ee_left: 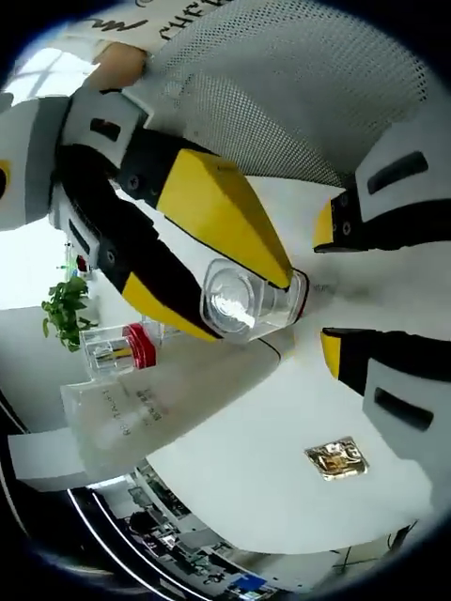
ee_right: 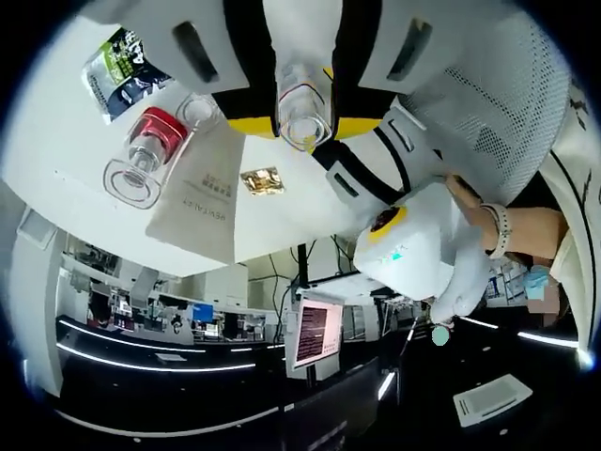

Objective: Arrange the skincare products in the storage area until every visible bottle or jar stands upright without overlapping.

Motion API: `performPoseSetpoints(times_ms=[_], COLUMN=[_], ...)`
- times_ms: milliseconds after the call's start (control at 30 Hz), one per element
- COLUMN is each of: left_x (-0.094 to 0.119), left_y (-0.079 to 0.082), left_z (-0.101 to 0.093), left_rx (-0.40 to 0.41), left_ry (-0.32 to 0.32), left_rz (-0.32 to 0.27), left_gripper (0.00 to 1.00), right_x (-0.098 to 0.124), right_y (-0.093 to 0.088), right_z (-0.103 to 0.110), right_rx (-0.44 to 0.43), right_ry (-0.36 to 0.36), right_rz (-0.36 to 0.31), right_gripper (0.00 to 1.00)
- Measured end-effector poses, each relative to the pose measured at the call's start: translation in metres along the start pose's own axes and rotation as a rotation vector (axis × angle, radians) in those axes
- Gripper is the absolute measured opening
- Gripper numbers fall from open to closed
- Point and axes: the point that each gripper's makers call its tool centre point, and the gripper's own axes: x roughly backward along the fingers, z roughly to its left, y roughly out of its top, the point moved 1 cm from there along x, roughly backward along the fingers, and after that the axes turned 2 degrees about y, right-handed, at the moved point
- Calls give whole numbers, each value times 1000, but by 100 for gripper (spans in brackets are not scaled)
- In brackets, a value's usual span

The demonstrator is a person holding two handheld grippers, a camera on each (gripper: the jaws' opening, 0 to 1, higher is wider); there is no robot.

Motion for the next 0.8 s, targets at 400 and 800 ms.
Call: performPoseSetpoints(times_ms=[400,800], left_x=[1,-2], left_y=[-6,-6], left_z=[4,-7], left_rx=[12,68], left_ry=[22,-28], left_rz=[40,67], left_gripper=[26,13], right_x=[40,43], right_y=[8,-39], right_z=[13,-14], right_rx=[58,32], right_ry=[48,7], right_rz=[-4,172], right_gripper=[22,18])
